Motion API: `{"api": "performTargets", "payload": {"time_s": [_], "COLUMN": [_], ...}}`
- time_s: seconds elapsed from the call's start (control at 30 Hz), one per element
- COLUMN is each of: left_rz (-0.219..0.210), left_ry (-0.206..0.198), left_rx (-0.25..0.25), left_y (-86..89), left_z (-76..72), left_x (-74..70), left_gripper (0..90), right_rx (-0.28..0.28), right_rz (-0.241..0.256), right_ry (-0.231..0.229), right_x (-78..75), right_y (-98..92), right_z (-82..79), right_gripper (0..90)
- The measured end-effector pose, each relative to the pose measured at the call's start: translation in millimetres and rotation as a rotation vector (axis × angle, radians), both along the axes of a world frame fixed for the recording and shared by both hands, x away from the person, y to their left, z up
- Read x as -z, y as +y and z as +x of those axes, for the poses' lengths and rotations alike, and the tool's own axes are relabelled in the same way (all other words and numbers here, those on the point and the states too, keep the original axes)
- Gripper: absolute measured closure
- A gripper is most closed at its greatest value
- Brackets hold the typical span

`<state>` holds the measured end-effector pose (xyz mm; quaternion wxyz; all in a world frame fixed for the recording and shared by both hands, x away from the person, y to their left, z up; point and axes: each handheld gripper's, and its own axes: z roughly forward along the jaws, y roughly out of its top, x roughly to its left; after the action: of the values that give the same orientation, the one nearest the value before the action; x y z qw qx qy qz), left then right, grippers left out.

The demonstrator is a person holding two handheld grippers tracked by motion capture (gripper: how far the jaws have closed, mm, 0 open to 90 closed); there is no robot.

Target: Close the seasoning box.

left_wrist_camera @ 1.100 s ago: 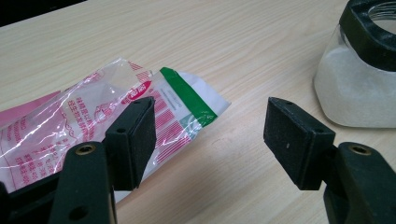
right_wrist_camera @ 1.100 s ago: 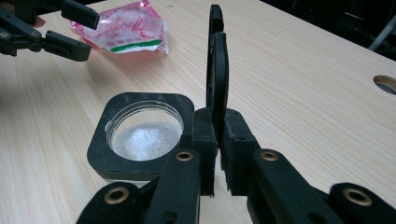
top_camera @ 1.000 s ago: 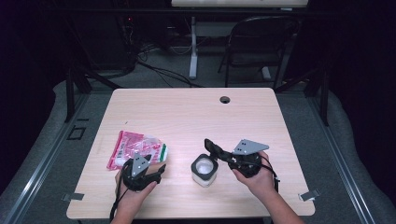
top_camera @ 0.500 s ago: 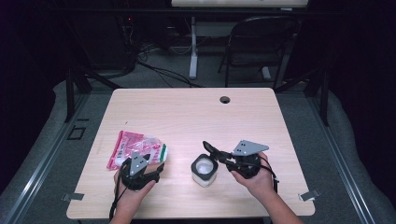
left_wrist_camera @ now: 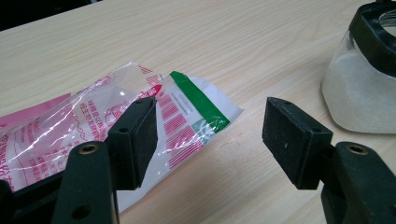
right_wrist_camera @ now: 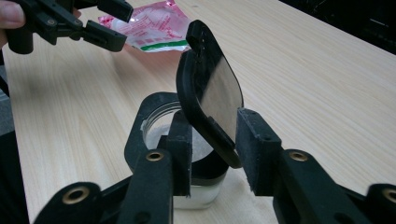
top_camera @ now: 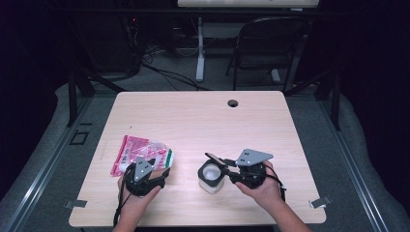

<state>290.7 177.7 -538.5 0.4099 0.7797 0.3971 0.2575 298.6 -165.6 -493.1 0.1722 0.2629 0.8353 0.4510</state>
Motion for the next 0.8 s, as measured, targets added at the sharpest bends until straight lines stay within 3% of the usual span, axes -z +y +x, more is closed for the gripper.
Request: {"api": "performTargets", "payload": {"time_s": [0.33,0.8], "left_rz": [0.001,0.007], "left_ry": [-0.004,-0.004], "left_rx": [0.003,0.005], "left_y": [-0.5,-0.9], "left_z": [-0.2,0.4], "left_x": [-0.8,-0.6], "left_gripper": [35.6,35.5], "right_rx": [-0.006,-0.018], "right_rz": [-0.05,-0.06], "right_ry": [-0.029,-0.027], "right_x": [4.3,5.3], "right_y": [9.9,12.4], "right_z": [-5.8,-6.4], "right_gripper": [59.0,56.1]}}
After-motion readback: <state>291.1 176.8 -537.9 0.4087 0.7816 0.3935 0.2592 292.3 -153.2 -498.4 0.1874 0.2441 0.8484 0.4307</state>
